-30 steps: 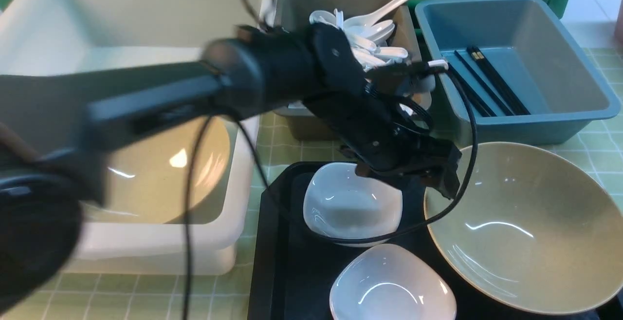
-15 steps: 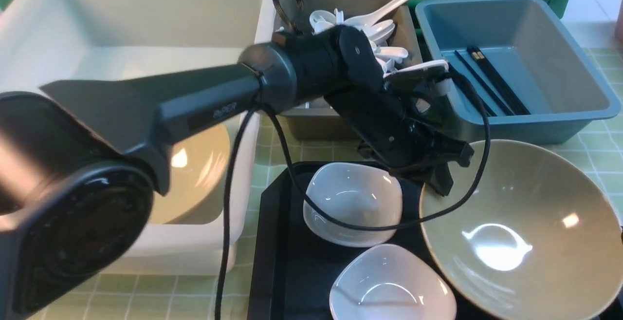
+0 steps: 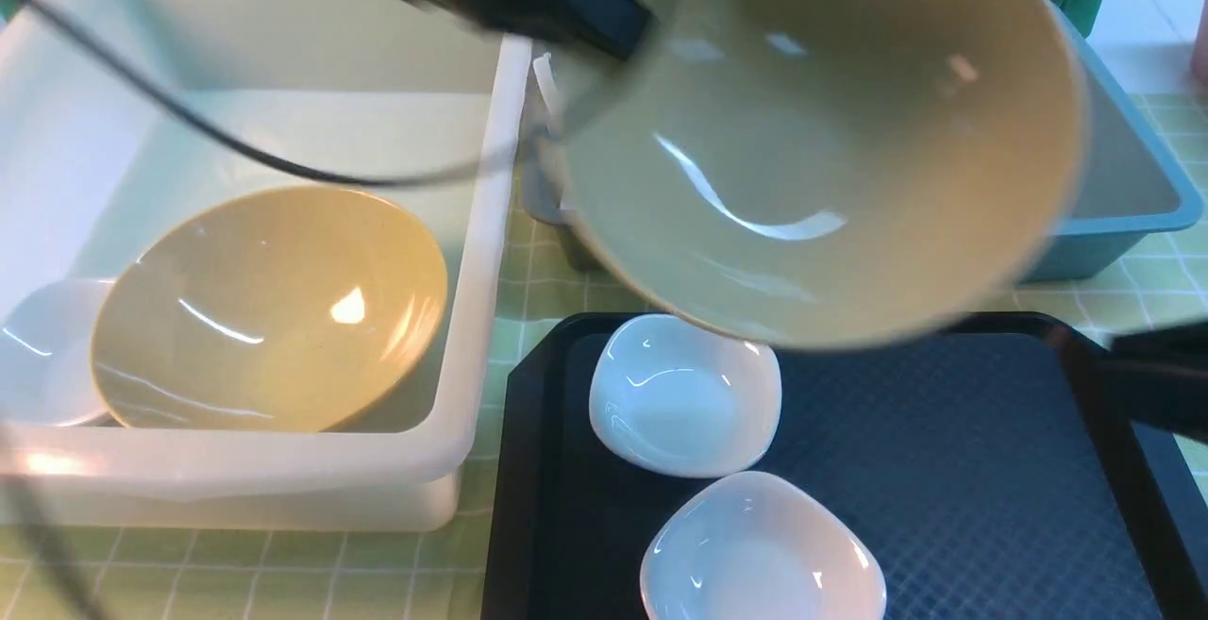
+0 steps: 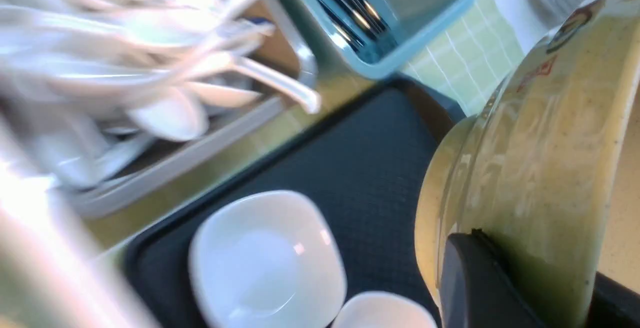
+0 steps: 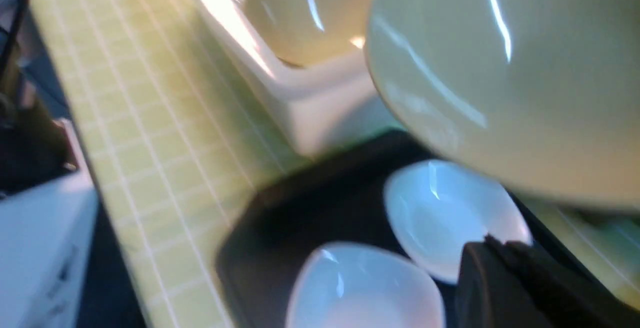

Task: On green table put chopsticks spoon bowls plates into blue grey white boxes.
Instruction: 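Place the tan bowl onto the bowl stack in the left bin with the left gripper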

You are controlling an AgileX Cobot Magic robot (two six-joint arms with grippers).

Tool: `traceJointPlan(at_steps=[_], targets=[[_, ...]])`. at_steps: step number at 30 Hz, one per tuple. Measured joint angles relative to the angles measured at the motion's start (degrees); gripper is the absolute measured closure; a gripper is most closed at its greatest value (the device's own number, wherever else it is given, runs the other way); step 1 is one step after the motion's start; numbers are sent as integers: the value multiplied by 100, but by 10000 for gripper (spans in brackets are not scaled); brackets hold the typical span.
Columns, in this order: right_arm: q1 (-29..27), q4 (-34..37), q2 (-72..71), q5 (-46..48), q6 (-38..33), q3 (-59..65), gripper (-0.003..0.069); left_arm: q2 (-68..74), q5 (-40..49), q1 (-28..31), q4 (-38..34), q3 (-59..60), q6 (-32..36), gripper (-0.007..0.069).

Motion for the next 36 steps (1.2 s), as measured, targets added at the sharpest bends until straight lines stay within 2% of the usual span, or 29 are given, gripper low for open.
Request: traceJointPlan(at_steps=[3, 4, 6, 7, 10, 13, 16, 23, 36], targets=[[0, 649, 492, -54, -501, -26, 630, -776, 113, 934, -145, 625, -66, 608], [0, 690, 555, -54, -534, -33, 630, -873, 105, 1071, -180, 682, -80, 608], [35, 1217, 928, -82, -939, -63, 625, -1359, -59, 2019, -449, 1542, -118, 608], [60, 1365, 1034, -97, -1115, -70, 624, -1484, -128, 2316, -550, 1821, -118, 608], [149, 1709, 1347, -113, -1447, -70, 622, -1579, -356, 3189, -776, 2664, -111, 608], [224, 1785, 1516, -141, -1607, -70, 619, -1514, -829, 3776, -676, 3334, -10, 608], [233, 1800, 1579, -169, -1644, -70, 615, -1395, -1154, 3930, -294, 3506, -13, 608], [233, 1822, 1581, -252, -1808, -70, 612, -1025, -1158, 3923, 521, 3531, -687, 608], [233, 1827, 1581, -252, -1865, -70, 601, -484, -1293, 3870, 669, 3545, -769, 607]])
